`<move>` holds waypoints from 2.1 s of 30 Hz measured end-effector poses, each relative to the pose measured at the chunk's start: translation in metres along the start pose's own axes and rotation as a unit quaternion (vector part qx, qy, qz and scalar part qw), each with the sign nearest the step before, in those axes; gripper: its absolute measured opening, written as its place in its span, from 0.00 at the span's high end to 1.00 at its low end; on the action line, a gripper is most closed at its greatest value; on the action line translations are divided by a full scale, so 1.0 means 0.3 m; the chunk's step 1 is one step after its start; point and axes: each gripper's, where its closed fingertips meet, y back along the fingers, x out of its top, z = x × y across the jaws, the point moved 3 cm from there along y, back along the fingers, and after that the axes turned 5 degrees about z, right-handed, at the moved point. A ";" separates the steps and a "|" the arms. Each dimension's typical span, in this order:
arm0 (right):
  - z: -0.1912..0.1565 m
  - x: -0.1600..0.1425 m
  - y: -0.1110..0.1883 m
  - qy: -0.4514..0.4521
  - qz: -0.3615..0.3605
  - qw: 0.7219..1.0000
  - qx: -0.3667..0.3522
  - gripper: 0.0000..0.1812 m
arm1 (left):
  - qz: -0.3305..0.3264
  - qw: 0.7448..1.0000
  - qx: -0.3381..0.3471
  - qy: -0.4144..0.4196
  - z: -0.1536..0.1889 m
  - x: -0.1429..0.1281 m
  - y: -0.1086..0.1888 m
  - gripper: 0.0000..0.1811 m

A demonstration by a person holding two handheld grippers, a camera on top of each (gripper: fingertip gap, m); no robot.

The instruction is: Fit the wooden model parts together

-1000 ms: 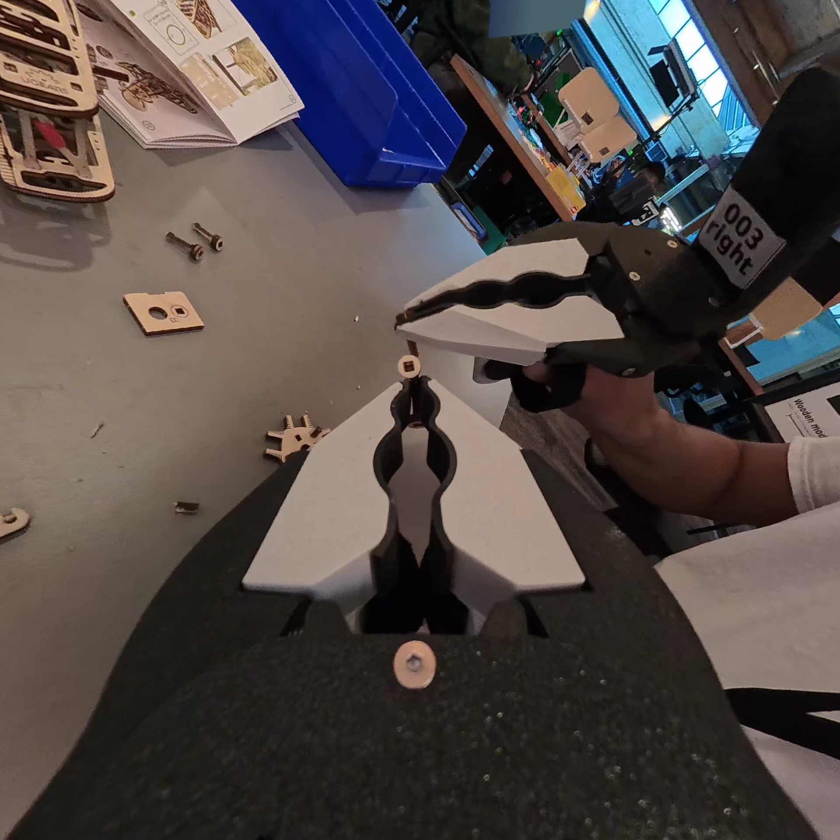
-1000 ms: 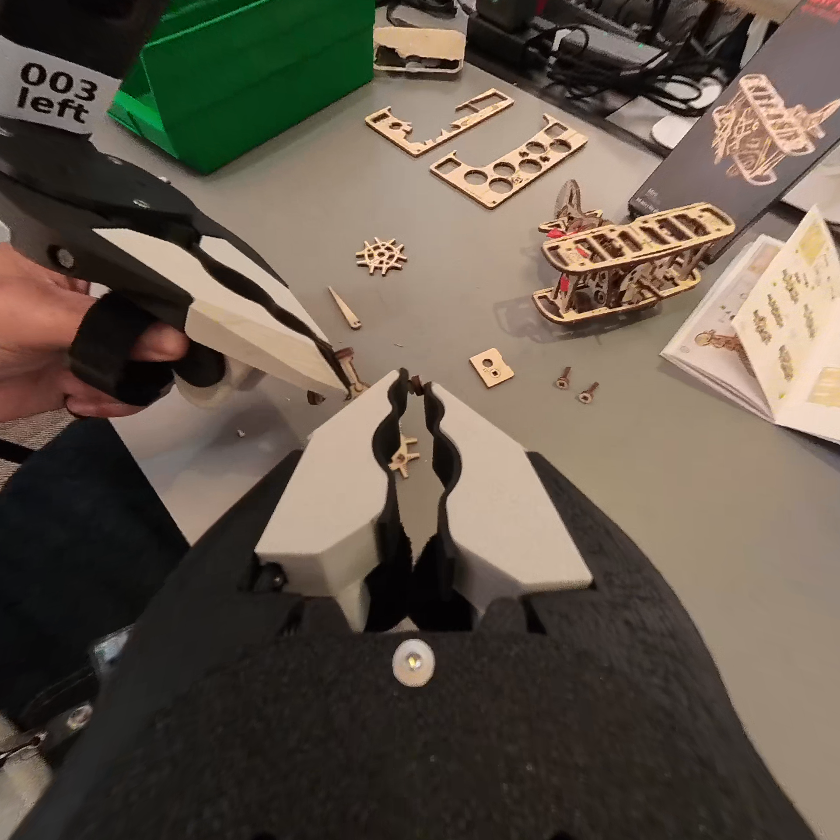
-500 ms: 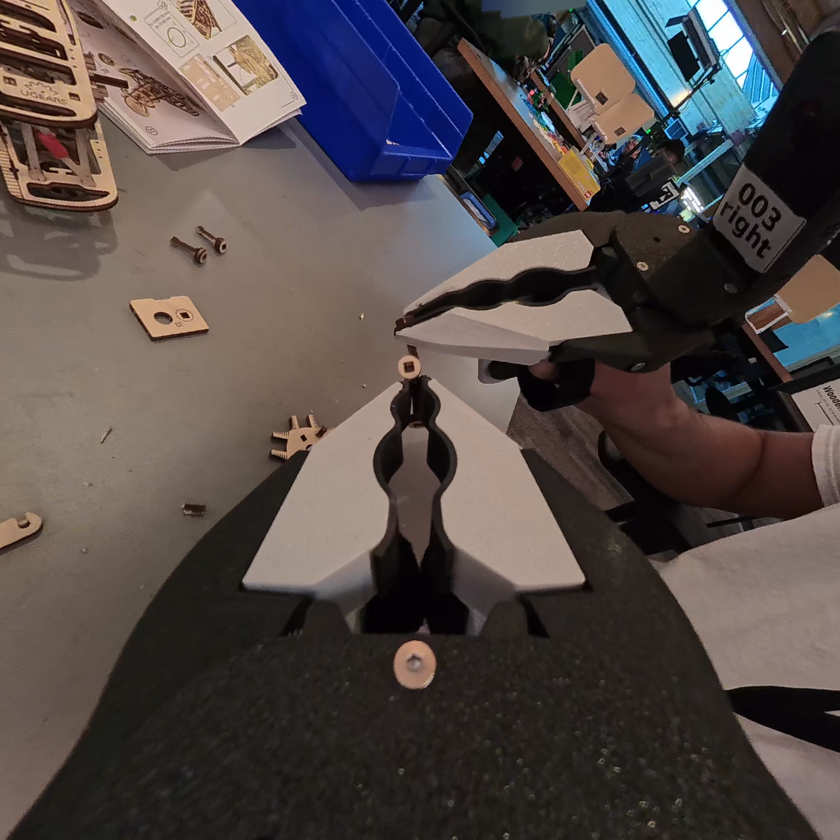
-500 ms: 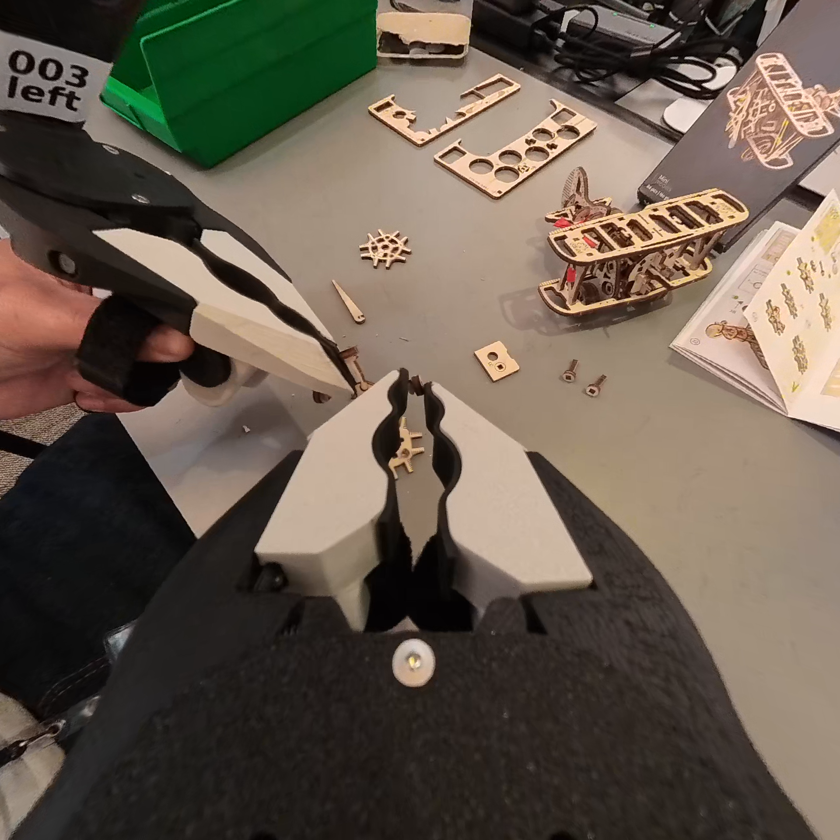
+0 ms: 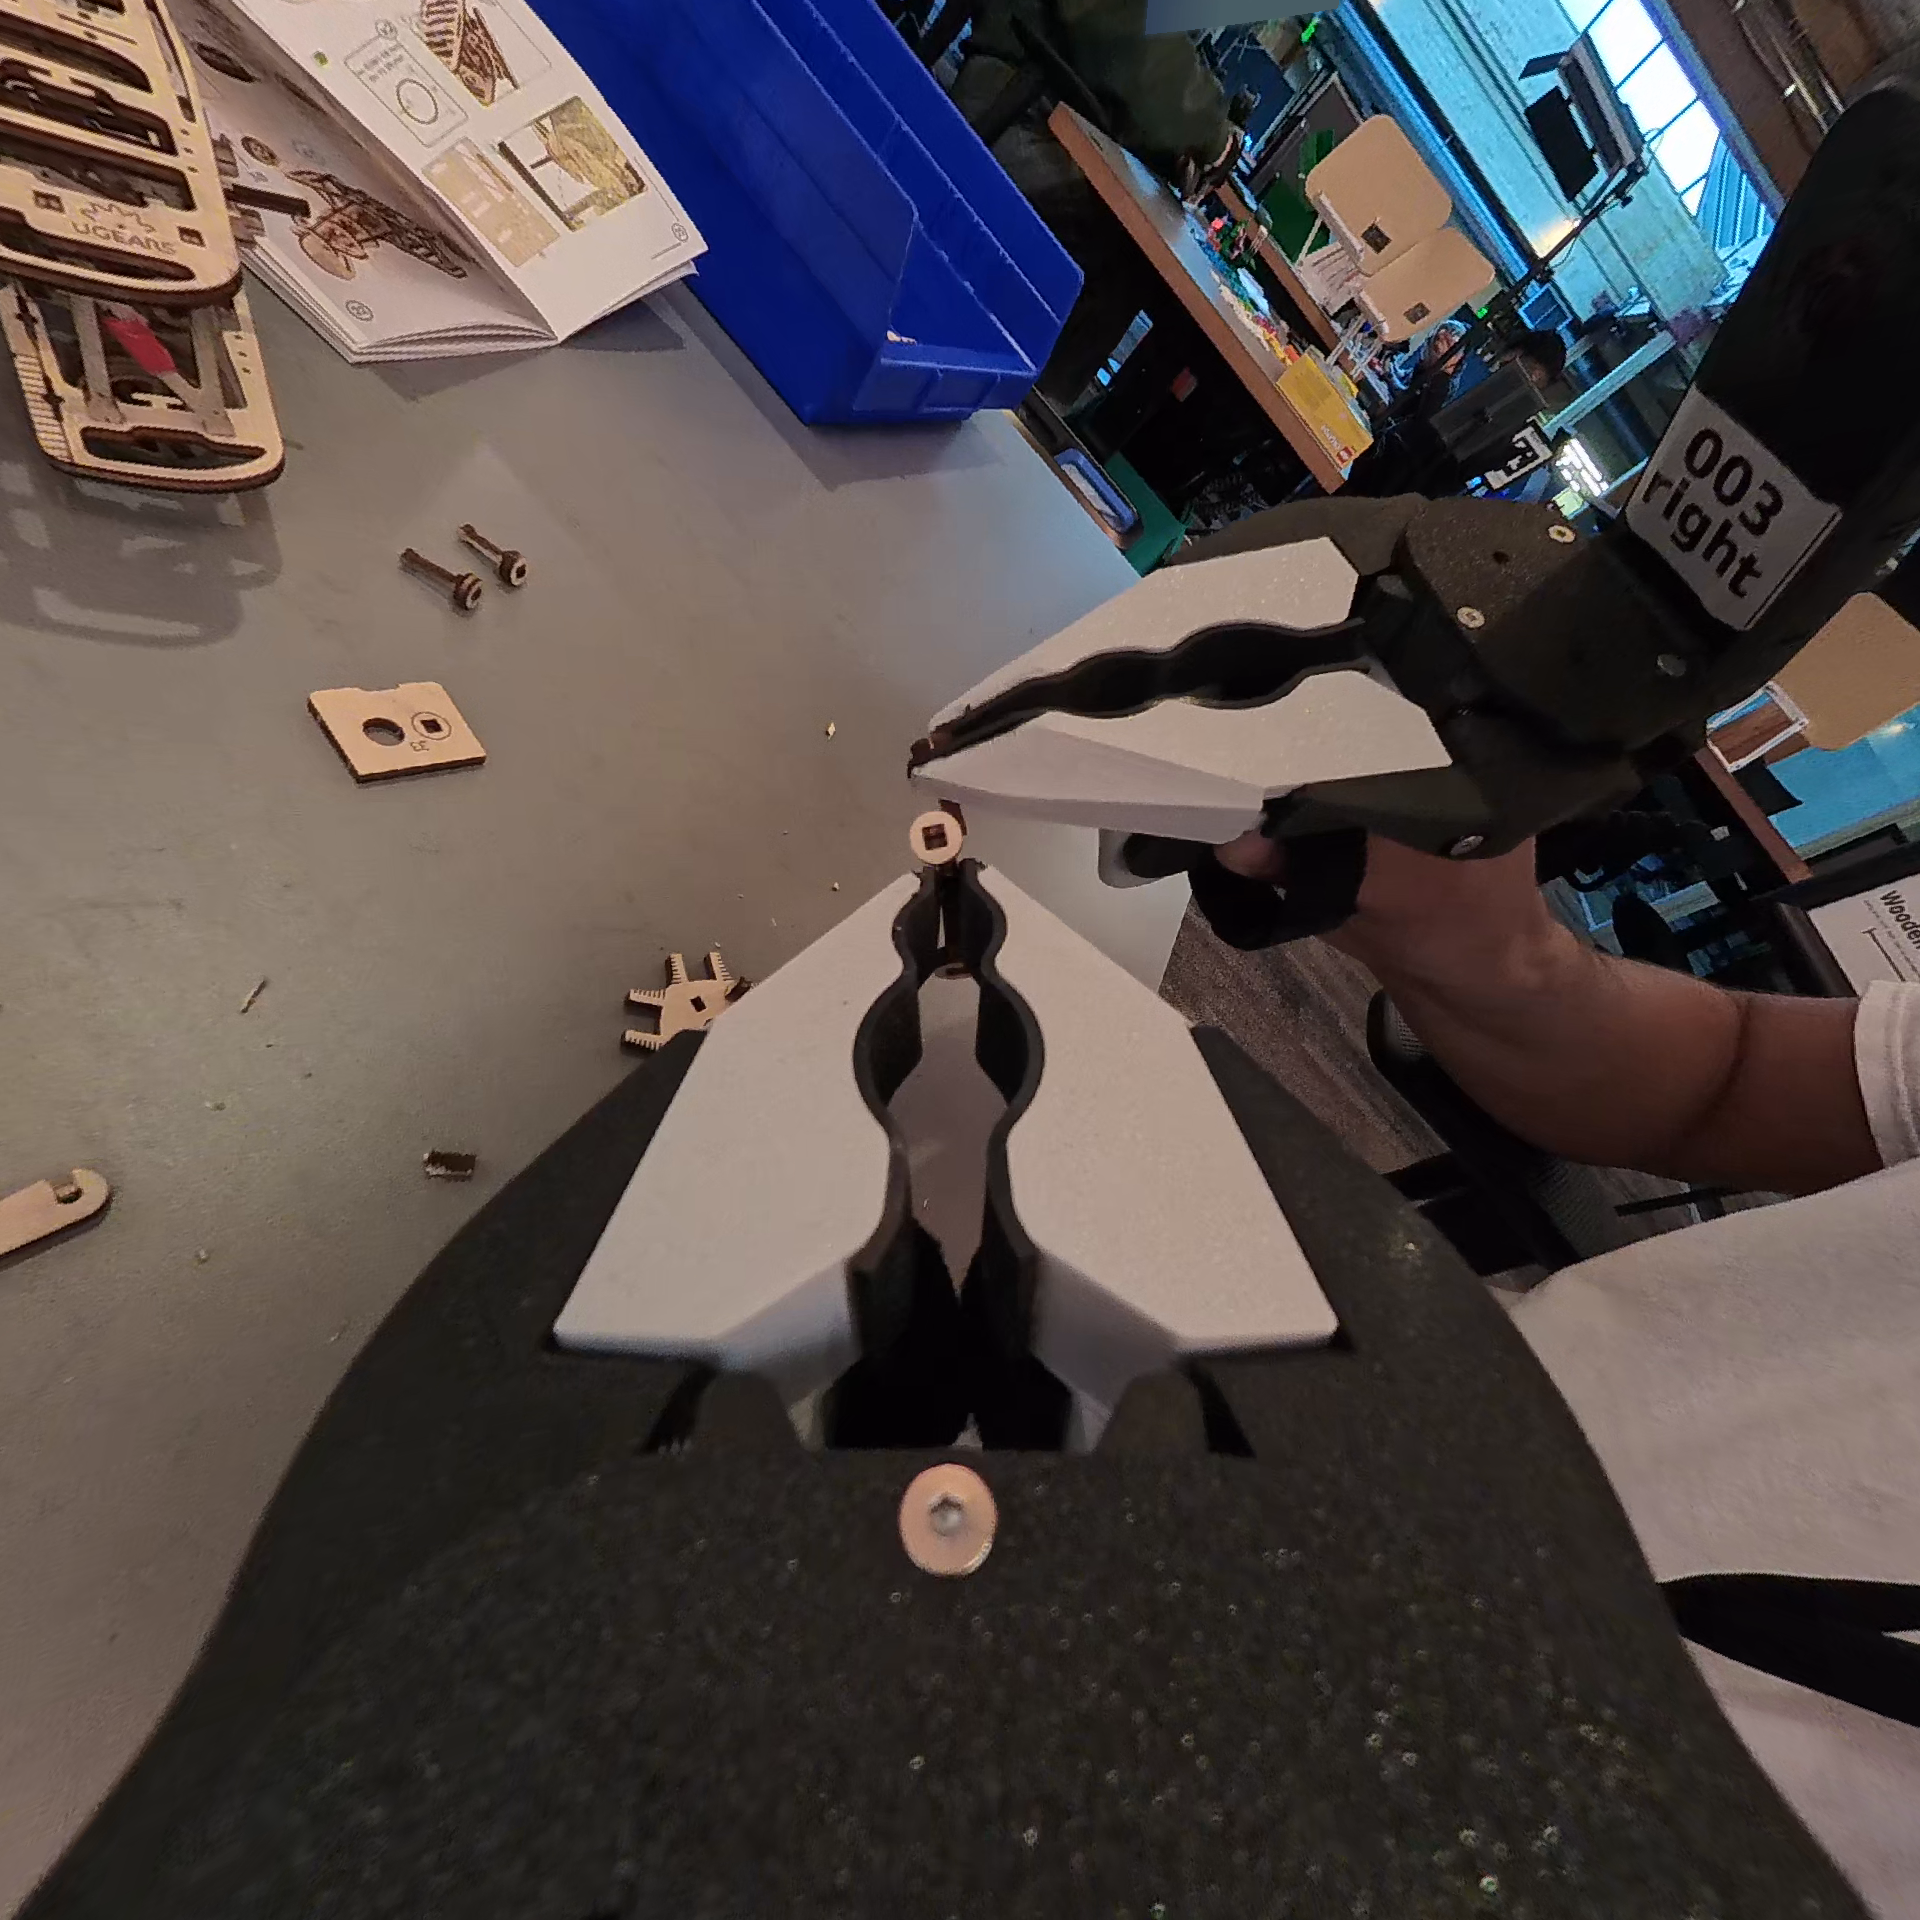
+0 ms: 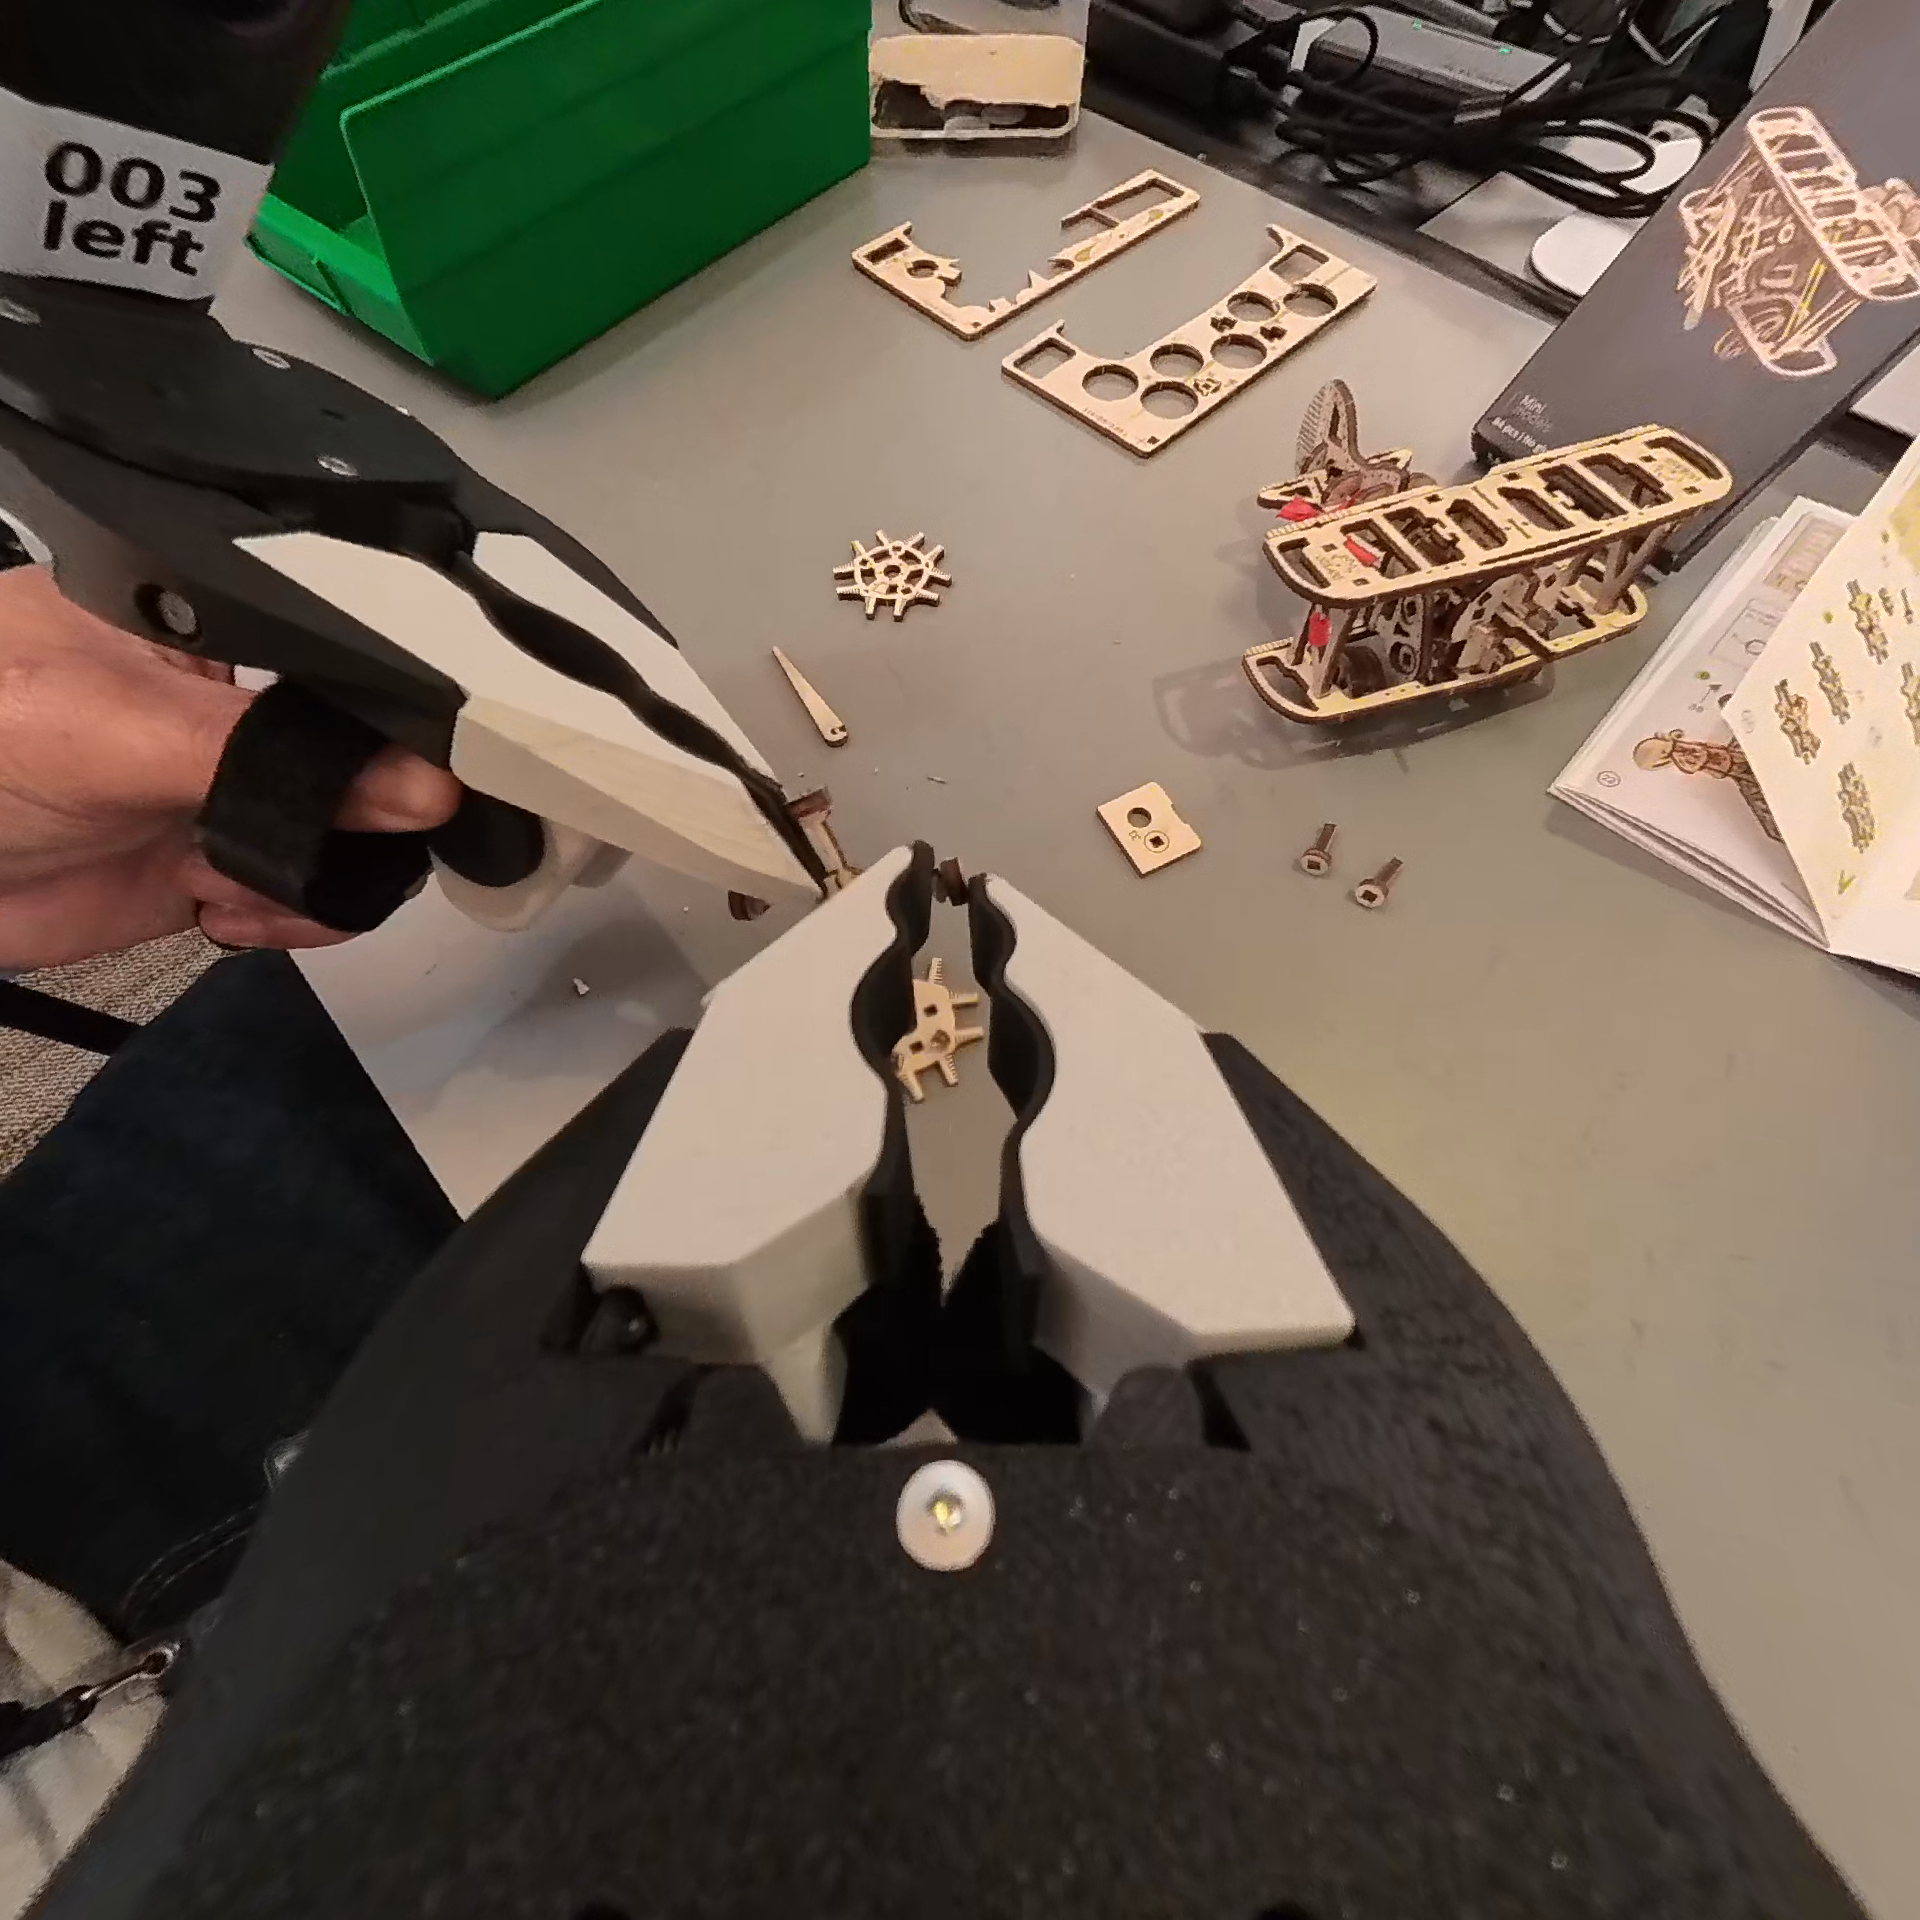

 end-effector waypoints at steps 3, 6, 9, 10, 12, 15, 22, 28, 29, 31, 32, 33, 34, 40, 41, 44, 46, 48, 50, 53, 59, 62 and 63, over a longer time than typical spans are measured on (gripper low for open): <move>-0.001 -0.004 -0.002 -0.001 -0.005 1.000 0.002 0.97 | -0.002 1.000 0.000 0.001 -0.001 -0.003 -0.001 1.00; -0.001 -0.009 -0.005 0.001 -0.008 1.000 0.000 0.97 | -0.002 1.000 0.002 0.002 -0.004 -0.004 -0.001 1.00; -0.002 -0.013 -0.009 0.012 -0.013 1.000 -0.007 0.97 | -0.006 1.000 0.000 -0.001 0.000 -0.008 -0.005 1.00; -0.002 -0.014 -0.010 0.012 -0.014 1.000 -0.006 0.97 | -0.007 1.000 0.000 -0.003 0.001 -0.010 -0.007 1.00; -0.001 -0.015 -0.009 0.004 -0.014 1.000 -0.003 0.97 | -0.007 1.000 -0.001 -0.002 0.003 -0.010 -0.007 1.00; 0.000 -0.015 -0.008 0.003 -0.014 1.000 -0.002 0.97 | -0.007 1.000 0.000 -0.003 0.001 -0.008 -0.006 1.00; 0.000 -0.021 -0.012 0.003 -0.019 1.000 0.001 0.97 | -0.011 1.000 0.005 -0.010 -0.001 -0.012 -0.007 1.00; 0.001 -0.031 -0.017 0.003 -0.027 1.000 0.002 0.97 | -0.016 1.000 0.010 -0.011 -0.008 -0.019 -0.010 1.00; 0.002 -0.036 -0.021 0.001 -0.029 1.000 0.005 0.97 | -0.018 1.000 0.010 -0.008 -0.012 -0.022 -0.010 1.00; 0.004 -0.053 -0.030 -0.004 -0.041 0.999 0.009 0.97 | -0.024 1.000 0.010 0.003 -0.023 -0.034 -0.015 1.00; 0.005 -0.062 -0.035 -0.006 -0.047 0.999 0.010 0.97 | -0.028 1.000 0.010 0.010 -0.030 -0.041 -0.019 1.00; 0.006 -0.073 -0.040 -0.008 -0.054 0.998 0.012 0.97 | -0.033 0.999 0.008 0.020 -0.036 -0.051 -0.024 1.00; 0.007 -0.086 -0.046 -0.013 -0.064 0.998 0.014 0.97 | -0.037 0.999 0.008 0.030 -0.043 -0.060 -0.027 1.00; 0.015 -0.135 -0.073 -0.047 -0.086 0.995 0.030 0.97 | -0.053 0.996 0.011 0.071 -0.076 -0.098 -0.046 1.00; 0.017 -0.138 -0.075 -0.049 -0.086 0.995 0.031 0.97 | -0.053 0.996 0.011 0.073 -0.079 -0.101 -0.047 1.00; 0.019 -0.143 -0.079 -0.065 -0.086 0.993 0.039 0.97 | -0.053 0.995 0.005 0.084 -0.083 -0.103 -0.049 1.00; 0.020 -0.146 -0.079 -0.079 -0.087 0.992 0.046 0.97 | -0.052 0.994 -0.001 0.094 -0.085 -0.104 -0.048 1.00; 0.021 -0.149 -0.080 -0.083 -0.090 0.991 0.048 0.97 | -0.054 0.994 0.000 0.093 -0.086 -0.106 -0.050 1.00; 0.020 -0.152 -0.080 -0.080 -0.092 0.991 0.046 0.97 | -0.059 0.995 0.005 0.083 -0.086 -0.109 -0.052 1.00; 0.021 -0.155 -0.082 -0.087 -0.094 0.991 0.050 0.97 | -0.067 0.996 0.014 0.061 -0.085 -0.112 -0.053 1.00; 0.022 -0.162 -0.086 -0.135 -0.090 0.984 0.077 0.97 | -0.072 0.996 0.018 0.050 -0.086 -0.113 -0.049 1.00; 0.023 -0.168 -0.090 -0.122 -0.096 0.985 0.070 0.97 | -0.074 0.995 0.017 0.063 -0.092 -0.117 -0.053 1.00; 0.023 -0.171 -0.092 -0.110 -0.099 0.987 0.064 0.97 | -0.074 0.995 0.018 0.067 -0.096 -0.120 -0.054 1.00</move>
